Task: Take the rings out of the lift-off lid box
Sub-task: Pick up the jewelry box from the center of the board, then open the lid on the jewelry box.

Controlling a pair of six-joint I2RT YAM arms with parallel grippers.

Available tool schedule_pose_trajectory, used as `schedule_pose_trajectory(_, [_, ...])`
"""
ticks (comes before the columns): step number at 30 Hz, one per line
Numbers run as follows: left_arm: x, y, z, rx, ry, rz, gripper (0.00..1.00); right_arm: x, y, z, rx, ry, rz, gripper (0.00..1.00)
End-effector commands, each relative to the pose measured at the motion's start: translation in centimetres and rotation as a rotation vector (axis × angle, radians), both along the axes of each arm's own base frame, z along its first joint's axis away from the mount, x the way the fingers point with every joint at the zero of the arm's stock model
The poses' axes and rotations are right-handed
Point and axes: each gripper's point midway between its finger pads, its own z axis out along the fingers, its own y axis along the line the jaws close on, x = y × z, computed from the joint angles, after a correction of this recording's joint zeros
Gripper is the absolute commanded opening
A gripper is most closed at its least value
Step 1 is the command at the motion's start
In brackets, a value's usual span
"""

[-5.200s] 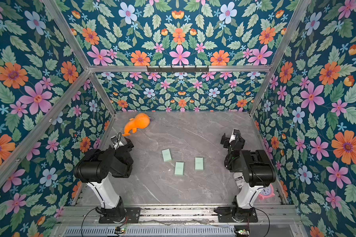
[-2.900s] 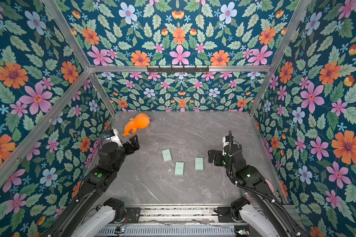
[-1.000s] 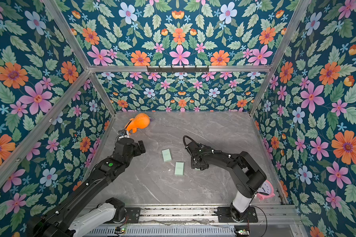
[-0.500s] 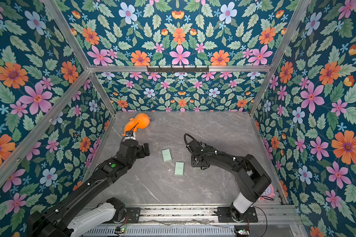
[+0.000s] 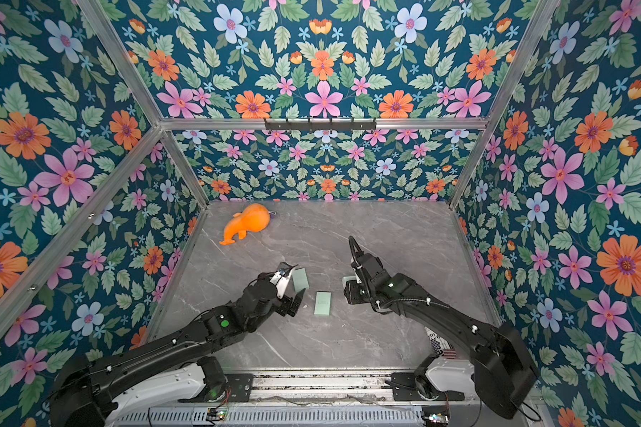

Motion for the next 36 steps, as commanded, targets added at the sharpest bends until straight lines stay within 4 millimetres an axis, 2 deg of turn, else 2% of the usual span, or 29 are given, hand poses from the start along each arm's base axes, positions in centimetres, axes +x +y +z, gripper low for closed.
schedule_pose_trajectory(1, [-0.6,-2.6,1.2,0.018,-0.119,-0.154,0.99,-1.2,1.3,1.9,0.088,-0.027,0.102,0.29])
schedule_pose_trajectory(6, [-1.3,-5.4,1.5,-0.03,-0.171,-0.271,1.0,-2.5,1.4,3.0,0.138,-0.038,0.145,0.27])
schedule_pose_trajectory(12, [-1.8,-7.5,0.8,0.011,-0.226,-0.352,1.0,-3.2,1.8,3.0,0.168,-0.021,0.18,0.27])
schedule_pose_trajectory(17, [-2.8,-8.2,-0.3,0.038,-0.234,-0.412,1.0,-3.4,2.1,2.9,0.183,-0.014,0.195,0.26])
schedule_pose_trajectory(21, [-4.3,-9.1,-0.7,0.017,-0.23,-0.483,1.0,-3.6,2.6,2.9,0.199,-0.002,0.215,0.25])
schedule_pose_trajectory(29, [-5.3,-10.4,-1.0,0.016,-0.204,-0.534,0.99,-3.8,3.1,2.4,0.206,0.017,0.239,0.24])
schedule_pose_trajectory(36, [-5.2,-10.7,-1.3,0.036,-0.204,-0.539,1.0,-3.9,3.4,2.1,0.213,0.036,0.256,0.23])
